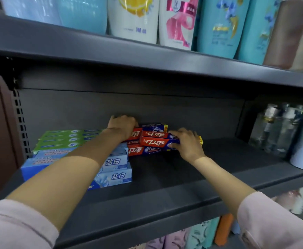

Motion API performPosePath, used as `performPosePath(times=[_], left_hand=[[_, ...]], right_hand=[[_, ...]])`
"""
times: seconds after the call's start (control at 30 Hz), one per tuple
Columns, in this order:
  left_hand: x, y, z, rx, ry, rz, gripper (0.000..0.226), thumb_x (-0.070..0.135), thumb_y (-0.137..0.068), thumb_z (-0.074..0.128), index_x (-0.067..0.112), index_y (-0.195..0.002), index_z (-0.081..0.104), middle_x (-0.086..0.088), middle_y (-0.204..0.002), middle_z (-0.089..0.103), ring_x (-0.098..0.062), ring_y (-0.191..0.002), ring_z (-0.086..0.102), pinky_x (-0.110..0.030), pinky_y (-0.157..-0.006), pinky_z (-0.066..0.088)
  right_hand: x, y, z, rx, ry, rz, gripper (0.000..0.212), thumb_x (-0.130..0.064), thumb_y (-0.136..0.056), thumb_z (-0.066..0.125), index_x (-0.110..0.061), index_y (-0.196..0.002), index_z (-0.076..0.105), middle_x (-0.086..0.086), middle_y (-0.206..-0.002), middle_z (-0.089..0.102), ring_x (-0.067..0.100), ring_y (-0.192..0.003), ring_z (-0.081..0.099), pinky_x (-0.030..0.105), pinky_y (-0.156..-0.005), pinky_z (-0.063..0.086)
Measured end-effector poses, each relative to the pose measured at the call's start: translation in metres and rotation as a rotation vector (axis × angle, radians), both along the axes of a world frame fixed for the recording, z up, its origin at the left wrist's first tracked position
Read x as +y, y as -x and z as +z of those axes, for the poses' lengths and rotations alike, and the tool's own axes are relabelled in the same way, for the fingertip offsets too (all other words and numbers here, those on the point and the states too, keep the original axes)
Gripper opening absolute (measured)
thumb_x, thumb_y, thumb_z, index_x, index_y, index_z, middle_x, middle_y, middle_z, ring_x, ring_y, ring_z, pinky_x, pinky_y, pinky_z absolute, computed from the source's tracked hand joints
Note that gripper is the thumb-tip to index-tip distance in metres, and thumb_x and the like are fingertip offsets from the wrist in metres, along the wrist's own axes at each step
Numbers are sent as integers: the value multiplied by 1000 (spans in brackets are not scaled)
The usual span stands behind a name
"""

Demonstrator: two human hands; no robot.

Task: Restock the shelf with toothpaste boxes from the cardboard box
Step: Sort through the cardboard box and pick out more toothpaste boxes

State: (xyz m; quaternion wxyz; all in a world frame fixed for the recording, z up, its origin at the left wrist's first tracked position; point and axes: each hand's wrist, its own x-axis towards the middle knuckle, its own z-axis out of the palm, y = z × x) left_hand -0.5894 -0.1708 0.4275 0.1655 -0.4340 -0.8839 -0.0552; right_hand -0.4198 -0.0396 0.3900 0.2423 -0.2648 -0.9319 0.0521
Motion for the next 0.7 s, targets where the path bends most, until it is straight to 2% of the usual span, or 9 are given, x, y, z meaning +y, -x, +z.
performPosePath(times=[0.07, 0.13, 0.17, 0.23, 0.33, 0.47, 0.53, 0.63, 0.7], left_hand=[[-6, 4, 4, -154, -25, 5, 33, 31, -99, 39, 20, -121, 61, -8, -126, 60, -25, -116, 55, -43, -105, 36], [-12, 3, 8, -399, -149, -25, 40, 34, -102, 30, 6, -106, 59, -14, -113, 62, -28, -105, 59, -41, -100, 43], [-15, 1, 9, -513, -227, -42, 41, 34, -102, 26, 6, -100, 56, -16, -108, 61, -29, -102, 59, -40, -99, 44], [-20, -2, 9, -594, -315, -40, 44, 36, -103, 23, 7, -106, 56, -17, -110, 60, -27, -101, 56, -36, -100, 42], [-24, -4, 4, -510, -179, -14, 50, 44, -101, 28, 12, -132, 49, -12, -131, 52, -29, -118, 51, -36, -102, 39], [-24, 0, 1, -307, -4, 6, 41, 40, -97, 42, 24, -135, 48, -7, -133, 52, -26, -123, 48, -45, -106, 34], [-25, -2, 0, -273, -2, 15, 40, 33, -96, 46, 26, -135, 47, -4, -133, 53, -24, -124, 47, -46, -106, 29], [-27, -6, -3, -263, -55, 17, 39, 28, -95, 48, 25, -134, 49, -6, -130, 56, -25, -123, 48, -45, -105, 30], [-30, -12, -2, -244, -120, 20, 39, 25, -93, 49, 25, -132, 50, -9, -128, 57, -27, -122, 48, -43, -104, 32]], right_hand=[[-3, 9, 5, 1, -28, 28, 51, -28, -92, 57, -29, -141, 41, 3, -138, 46, 27, -130, 38, 48, -117, 15], [-7, 21, 9, -31, -50, 53, 51, -26, -93, 55, -29, -142, 39, 2, -143, 43, 26, -133, 34, 49, -118, 11], [-8, 27, 11, -61, -59, 62, 52, -25, -94, 54, -30, -143, 38, 2, -144, 41, 26, -134, 32, 49, -118, 9], [-12, 41, 12, -98, -100, 56, 52, -27, -93, 54, -32, -142, 38, 2, -144, 39, 25, -135, 30, 50, -117, 9], [-21, 59, 8, -51, -174, -29, 51, -32, -91, 57, -34, -139, 42, 6, -138, 36, 27, -131, 30, 50, -111, 23], [-35, 75, -4, 64, 7, 33, 49, -19, -93, 56, -20, -140, 41, 10, -136, 37, 30, -128, 41, 44, -104, 41], [-37, 74, -7, 114, 93, 123, 46, -14, -95, 52, -16, -139, 40, 9, -141, 35, 28, -128, 42, 39, -102, 41], [-37, 64, -7, 109, 217, 233, 48, -9, -97, 47, -16, -143, 36, 6, -146, 32, 23, -130, 42, 27, -100, 40], [-38, 56, -5, 128, 260, 258, 48, -10, -97, 48, -16, -143, 37, 6, -146, 32, 23, -129, 43, 27, -101, 39]])
